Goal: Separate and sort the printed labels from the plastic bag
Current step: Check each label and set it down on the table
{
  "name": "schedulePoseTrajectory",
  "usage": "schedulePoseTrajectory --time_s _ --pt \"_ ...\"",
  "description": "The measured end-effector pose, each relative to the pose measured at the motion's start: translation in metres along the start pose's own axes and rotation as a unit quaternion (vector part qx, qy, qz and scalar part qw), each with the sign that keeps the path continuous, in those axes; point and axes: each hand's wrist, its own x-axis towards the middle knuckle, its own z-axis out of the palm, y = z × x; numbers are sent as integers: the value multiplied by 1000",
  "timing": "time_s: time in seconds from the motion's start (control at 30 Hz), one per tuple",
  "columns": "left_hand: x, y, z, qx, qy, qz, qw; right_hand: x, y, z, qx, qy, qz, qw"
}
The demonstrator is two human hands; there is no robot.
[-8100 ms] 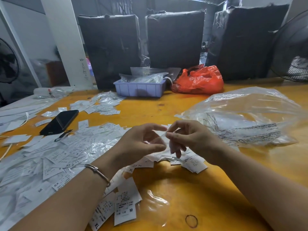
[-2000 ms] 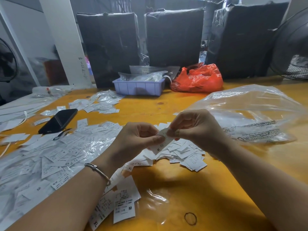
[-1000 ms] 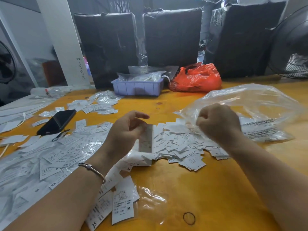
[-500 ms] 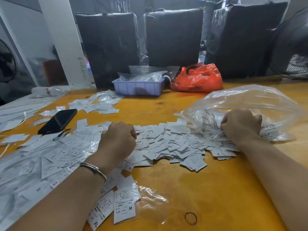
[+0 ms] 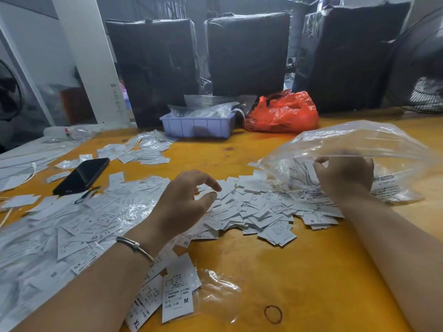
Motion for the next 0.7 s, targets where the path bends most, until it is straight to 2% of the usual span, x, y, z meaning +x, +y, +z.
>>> schedulePoseTrajectory --time_s 0.1,0.2,0.3,0.37,0.4,0.47,0.53,0.63,0.7 --pt "0 -1 0 -10 3 8 1000 -2 -6 -6 25 -4 -2 1000" --pt "0 -2 0 -8 6 14 1000 -4 -15 -19 19 -78 17 997" --pt "0 -2 1 -4 -1 18 1000 -9 -31 -37 -9 -115 -38 993" --pt "1 -1 1 -18 -14 23 999 -17 -42 -45 113 -113 -85 983" --pt "1 -1 1 -32 -20 27 999 -23 -48 -49 219 -142 -104 960" --pt "1 1 1 -65 -32 32 997 -35 -58 -54 401 -252 -123 872" --pt "0 4 -1 -86 -52 33 994 -46 -65 -49 463 -325 -143 812" --pt "-2 9 -2 -113 -93 33 989 -57 -75 -40 502 -340 -165 778" --pt "-3 10 -1 -123 -92 41 987 -61 -79 -37 522 -335 -183 763"
